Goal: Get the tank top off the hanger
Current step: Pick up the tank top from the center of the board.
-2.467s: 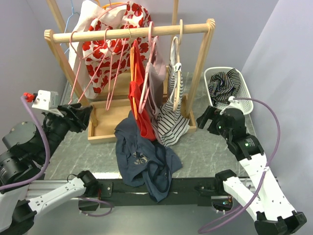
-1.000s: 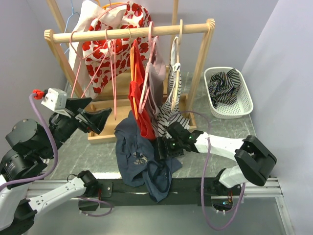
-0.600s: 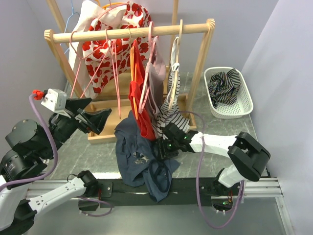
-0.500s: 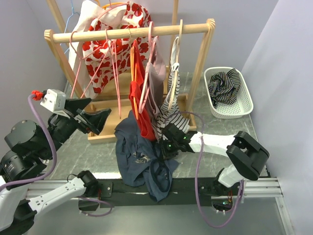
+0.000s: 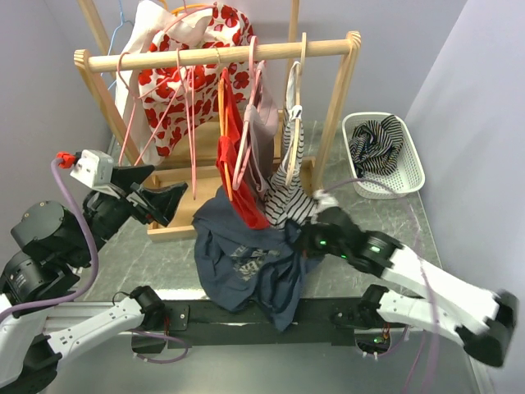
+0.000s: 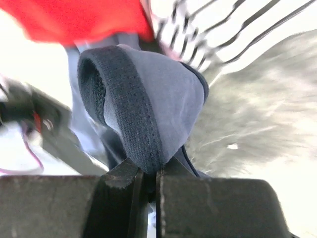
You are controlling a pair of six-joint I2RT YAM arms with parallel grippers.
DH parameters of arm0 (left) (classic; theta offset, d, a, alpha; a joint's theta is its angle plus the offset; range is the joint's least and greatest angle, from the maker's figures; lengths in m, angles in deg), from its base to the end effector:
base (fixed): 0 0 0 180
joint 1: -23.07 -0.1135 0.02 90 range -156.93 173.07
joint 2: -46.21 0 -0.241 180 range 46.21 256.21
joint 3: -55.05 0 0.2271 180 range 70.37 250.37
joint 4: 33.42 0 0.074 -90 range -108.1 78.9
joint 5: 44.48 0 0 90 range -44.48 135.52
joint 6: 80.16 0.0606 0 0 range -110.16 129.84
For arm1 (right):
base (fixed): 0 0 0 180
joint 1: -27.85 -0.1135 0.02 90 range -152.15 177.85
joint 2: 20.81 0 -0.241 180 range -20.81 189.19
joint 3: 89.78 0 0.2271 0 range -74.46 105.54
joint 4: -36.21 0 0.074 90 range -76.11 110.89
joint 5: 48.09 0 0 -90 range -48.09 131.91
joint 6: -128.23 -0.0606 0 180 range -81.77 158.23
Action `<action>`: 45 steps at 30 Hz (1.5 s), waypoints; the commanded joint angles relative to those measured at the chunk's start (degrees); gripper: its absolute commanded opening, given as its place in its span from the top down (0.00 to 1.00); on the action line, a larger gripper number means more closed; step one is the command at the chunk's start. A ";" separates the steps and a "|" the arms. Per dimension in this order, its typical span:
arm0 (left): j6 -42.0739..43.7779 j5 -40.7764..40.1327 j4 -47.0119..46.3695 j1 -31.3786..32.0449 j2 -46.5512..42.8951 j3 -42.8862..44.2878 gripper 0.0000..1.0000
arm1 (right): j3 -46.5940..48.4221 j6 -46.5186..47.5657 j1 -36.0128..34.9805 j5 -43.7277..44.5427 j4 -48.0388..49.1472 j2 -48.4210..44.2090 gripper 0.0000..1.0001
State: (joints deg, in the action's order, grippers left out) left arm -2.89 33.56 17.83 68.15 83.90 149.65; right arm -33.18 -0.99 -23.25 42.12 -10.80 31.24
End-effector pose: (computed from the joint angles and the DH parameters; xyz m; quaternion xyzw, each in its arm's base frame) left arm 0.0696 -0.0520 0.4643 0.1118 0.6628 -0.2951 0.6791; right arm 0.1242 0.1535 0.2307 -0.0940 0.9103 0.2846 0.2854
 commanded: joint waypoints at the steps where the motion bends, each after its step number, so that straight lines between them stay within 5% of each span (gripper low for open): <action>1: 1.13 -0.25 -2.61 -0.26 0.10 -0.54 0.01 | 8.09 -4.46 0.55 19.11 -12.51 -11.69 1.00; 11: 1.57 1.42 -2.00 -0.26 1.16 0.96 0.01 | 27.01 -13.51 4.14 49.01 -33.96 -2.57 1.00; 15: 1.57 0.98 -1.91 -0.26 -0.16 0.43 0.01 | 21.16 -2.29 13.72 32.53 -24.44 -0.99 1.00; 19: 1.39 0.63 -1.91 -0.26 -0.51 -0.01 0.01 | 12.97 1.07 14.44 15.21 -16.50 -0.81 0.99; 24: 1.57 0.63 -2.08 -0.34 -0.08 -0.71 0.01 | 1.20 -0.85 12.69 -3.60 -5.87 -2.48 0.79; 28: 1.66 1.16 -2.79 -0.34 0.36 -1.41 0.01 | -1.90 -1.48 11.28 -3.81 -5.85 -1.25 0.43; 29: 1.66 1.16 -2.96 -0.34 0.45 -1.59 0.00 | -2.25 -1.12 11.36 -3.64 -5.76 -0.90 0.25; 31: 1.83 1.51 -3.57 -0.26 0.45 -2.12 0.01 | -3.22 -0.16 11.19 -5.38 -5.15 0.41 0.22; 34: 1.92 1.60 -3.14 -0.26 0.98 -1.86 0.00 | -4.62 0.02 10.75 -4.44 -3.48 2.26 0.00; 45: 2.01 0.98 -2.79 -0.26 0.72 -2.64 0.01 | 0.38 2.31 8.73 10.34 -3.83 16.49 0.00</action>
State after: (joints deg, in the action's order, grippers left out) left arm -1.80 34.10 16.69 68.13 84.30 147.51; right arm -36.31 -0.60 -13.06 46.45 -15.91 42.19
